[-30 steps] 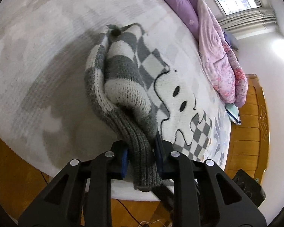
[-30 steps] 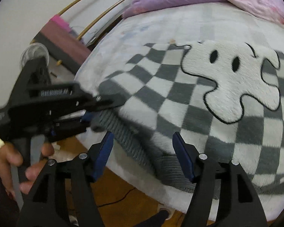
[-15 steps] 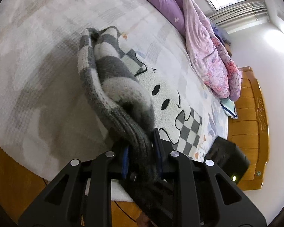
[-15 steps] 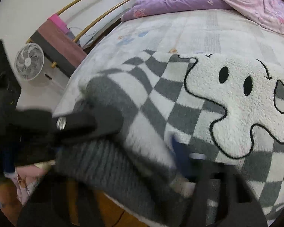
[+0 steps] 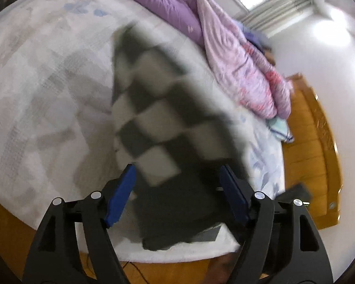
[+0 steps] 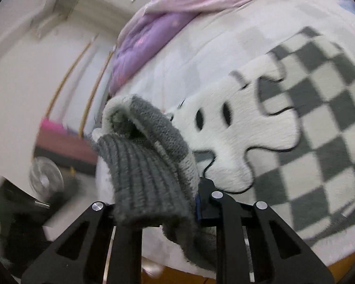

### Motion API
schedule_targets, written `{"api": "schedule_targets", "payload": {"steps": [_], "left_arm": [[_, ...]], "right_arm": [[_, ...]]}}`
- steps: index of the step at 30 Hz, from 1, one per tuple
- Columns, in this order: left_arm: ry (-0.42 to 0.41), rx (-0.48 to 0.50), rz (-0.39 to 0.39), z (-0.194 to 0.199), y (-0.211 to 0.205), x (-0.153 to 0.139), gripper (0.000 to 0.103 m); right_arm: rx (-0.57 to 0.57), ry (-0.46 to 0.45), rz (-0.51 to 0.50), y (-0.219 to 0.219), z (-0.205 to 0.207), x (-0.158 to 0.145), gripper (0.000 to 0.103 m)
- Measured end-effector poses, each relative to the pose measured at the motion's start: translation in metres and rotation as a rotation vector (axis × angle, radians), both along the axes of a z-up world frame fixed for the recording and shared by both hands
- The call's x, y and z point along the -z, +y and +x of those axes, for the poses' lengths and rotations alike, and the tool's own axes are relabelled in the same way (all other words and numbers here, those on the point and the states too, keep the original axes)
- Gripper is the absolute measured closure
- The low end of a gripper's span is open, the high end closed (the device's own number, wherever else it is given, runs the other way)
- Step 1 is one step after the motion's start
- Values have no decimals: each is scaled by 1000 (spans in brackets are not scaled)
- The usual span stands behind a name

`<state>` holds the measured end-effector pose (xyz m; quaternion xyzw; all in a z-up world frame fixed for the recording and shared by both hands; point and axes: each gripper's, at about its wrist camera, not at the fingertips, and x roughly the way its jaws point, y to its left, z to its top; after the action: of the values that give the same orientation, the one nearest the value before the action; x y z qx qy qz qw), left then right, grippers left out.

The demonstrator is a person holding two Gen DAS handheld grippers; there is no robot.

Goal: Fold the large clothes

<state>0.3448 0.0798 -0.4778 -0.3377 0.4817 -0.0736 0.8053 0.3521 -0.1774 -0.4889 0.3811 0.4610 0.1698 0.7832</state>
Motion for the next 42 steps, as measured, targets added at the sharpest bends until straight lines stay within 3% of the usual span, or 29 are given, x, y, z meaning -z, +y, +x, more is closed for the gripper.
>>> {"api": "schedule_targets", "payload": {"steps": [5, 14, 20, 22, 23, 25, 27, 32, 37, 40, 42], "left_arm": [[86, 74, 20, 15, -43, 29, 29], [155, 241, 90, 31, -123, 65, 25], [217, 323, 215, 43, -156, 96, 23], [226, 329, 238, 46, -160, 98, 21], [224, 322, 241, 48, -160, 98, 21], [232, 307, 227, 49, -159, 96, 21], [220, 289, 202, 51, -158, 85, 21], [124, 253, 198, 63, -151, 46, 21], [46, 240, 188, 80, -163, 13, 21], [14, 251, 200, 91, -173, 5, 21], [20, 267, 197, 97, -177, 3, 21]], "right_arm": [[215, 40, 95, -80, -30, 0, 86], [508, 230, 188, -164, -86, 58, 86], [538, 364, 176, -190, -93, 99, 84], [520, 398, 163, -196, -90, 106, 79], [507, 410, 160, -197, -86, 107, 71], [486, 422, 122, -206, -84, 100, 68], [460, 414, 100, -213, -80, 92, 67], [433, 328, -72, -239, -73, 50, 65], [310, 97, -227, -225, -17, -13, 66], [169, -25, -285, -194, 21, -34, 71], [80, -70, -294, -174, 46, -38, 85]]}}
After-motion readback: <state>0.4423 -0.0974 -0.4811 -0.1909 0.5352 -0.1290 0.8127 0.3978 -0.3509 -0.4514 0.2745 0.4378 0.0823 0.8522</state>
